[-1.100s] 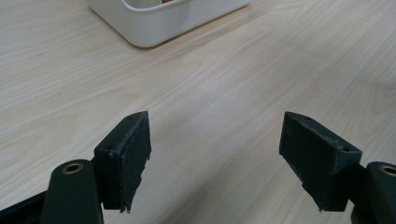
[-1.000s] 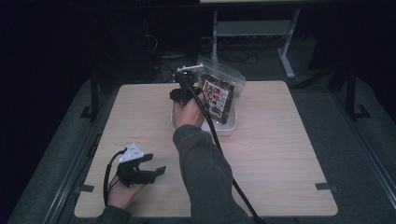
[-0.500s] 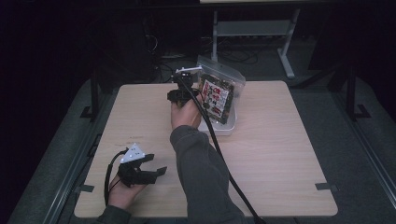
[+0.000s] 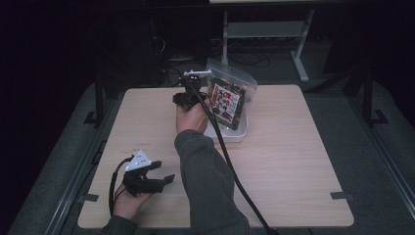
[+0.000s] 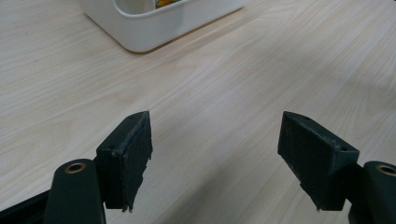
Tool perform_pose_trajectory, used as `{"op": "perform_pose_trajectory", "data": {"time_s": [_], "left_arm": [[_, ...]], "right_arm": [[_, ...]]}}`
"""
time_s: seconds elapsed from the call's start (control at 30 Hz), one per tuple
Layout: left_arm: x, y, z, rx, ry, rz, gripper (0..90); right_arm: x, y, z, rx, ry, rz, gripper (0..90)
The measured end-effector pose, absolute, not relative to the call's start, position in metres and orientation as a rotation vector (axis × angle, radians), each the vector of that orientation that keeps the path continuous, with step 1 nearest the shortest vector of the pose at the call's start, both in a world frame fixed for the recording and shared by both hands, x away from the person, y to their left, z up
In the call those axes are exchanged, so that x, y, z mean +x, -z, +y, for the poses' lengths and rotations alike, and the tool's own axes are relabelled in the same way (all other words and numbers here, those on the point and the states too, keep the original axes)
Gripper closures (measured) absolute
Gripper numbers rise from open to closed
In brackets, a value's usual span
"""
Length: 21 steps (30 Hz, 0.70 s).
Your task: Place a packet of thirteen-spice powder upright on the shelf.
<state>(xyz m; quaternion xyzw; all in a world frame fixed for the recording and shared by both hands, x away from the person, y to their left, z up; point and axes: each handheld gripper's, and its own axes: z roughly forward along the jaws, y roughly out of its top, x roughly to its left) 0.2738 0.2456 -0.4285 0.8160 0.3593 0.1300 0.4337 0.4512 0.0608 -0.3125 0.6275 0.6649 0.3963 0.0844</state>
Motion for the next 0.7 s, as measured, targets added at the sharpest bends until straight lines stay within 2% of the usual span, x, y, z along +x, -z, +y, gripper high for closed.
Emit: {"op": "perform_pose_trajectory", "data": {"time_s": [0.27,0.43,0.7], "left_arm": [[0.2734,0.4282,0.2447,2.036,-0.322,0.890,25.6],[0.2733,0.4279,0.2453,2.033,-0.324,0.888,26.0],[0.2726,0.4275,0.2450,2.033,-0.322,0.886,26.7]], "right_arm": [[0.4527,0.3145,0.0630,1.866,-1.205,2.013,59.2],[0.4529,0.3131,0.0634,1.863,-1.190,1.976,62.2],[0.4564,0.3137,0.0584,1.886,-1.192,2.059,57.9]]}}
